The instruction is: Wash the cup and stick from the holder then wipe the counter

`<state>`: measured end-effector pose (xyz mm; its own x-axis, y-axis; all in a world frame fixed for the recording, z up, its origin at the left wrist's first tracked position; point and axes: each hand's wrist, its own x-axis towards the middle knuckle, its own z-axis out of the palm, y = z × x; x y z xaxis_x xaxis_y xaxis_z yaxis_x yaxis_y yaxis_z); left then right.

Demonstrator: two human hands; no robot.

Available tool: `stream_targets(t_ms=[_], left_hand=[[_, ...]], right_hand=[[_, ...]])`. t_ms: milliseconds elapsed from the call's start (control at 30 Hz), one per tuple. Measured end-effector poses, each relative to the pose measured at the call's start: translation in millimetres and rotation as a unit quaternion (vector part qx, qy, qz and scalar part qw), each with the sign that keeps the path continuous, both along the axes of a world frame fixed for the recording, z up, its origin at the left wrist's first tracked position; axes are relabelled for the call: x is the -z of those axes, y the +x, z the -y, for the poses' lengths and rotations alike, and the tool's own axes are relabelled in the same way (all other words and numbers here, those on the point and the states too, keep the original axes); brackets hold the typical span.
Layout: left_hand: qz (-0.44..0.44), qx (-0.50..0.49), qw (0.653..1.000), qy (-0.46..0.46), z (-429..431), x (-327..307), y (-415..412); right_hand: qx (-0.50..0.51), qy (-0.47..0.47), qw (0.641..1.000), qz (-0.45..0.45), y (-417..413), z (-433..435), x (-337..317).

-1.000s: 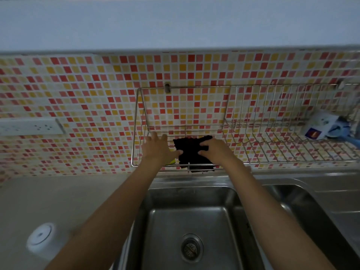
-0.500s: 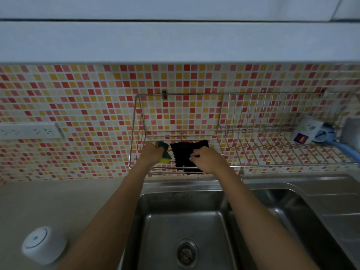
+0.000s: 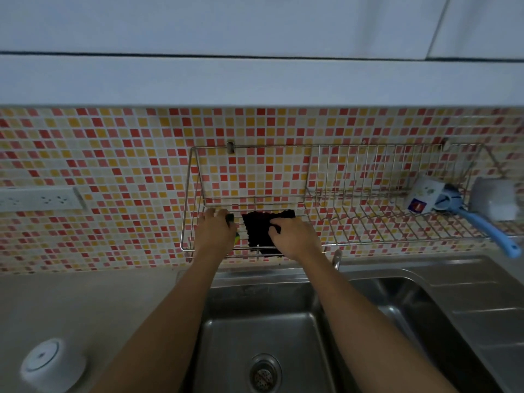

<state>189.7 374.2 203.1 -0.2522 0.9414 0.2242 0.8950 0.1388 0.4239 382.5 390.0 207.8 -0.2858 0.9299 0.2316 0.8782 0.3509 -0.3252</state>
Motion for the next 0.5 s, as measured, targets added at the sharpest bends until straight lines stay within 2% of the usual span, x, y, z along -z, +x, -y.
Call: stream_targets(t_ms=[100, 167, 233, 300, 500], left_hand=[[-0.052, 0.01, 0.998, 0.046, 23.9, 7.2, 7.7], [-0.11, 0.031, 0.992, 0.054, 44.6, 17.5, 8.9], [-0.132, 0.048, 0.989, 0.044, 62.4, 29.5, 4.6], [-0.15, 0.064, 0.986, 0.031, 74.6, 39.9, -2.7], [-0.11, 0.116, 0.987, -0.017, 135.4, 54.4, -18.7]], right_hand=[[0.037, 0.144, 0.989, -0.002, 0.0, 14.3, 11.0], [0.07, 0.18, 0.981, 0.008, -1.8, 30.4, 23.9], [0.094, 0.167, 0.981, 0.023, -1.2, 49.2, 35.8], [0.089, 0.116, 0.989, 0.025, 1.9, 67.7, 43.0], [0.031, 0.015, 0.999, 0.031, 16.4, 135.3, 53.1]])
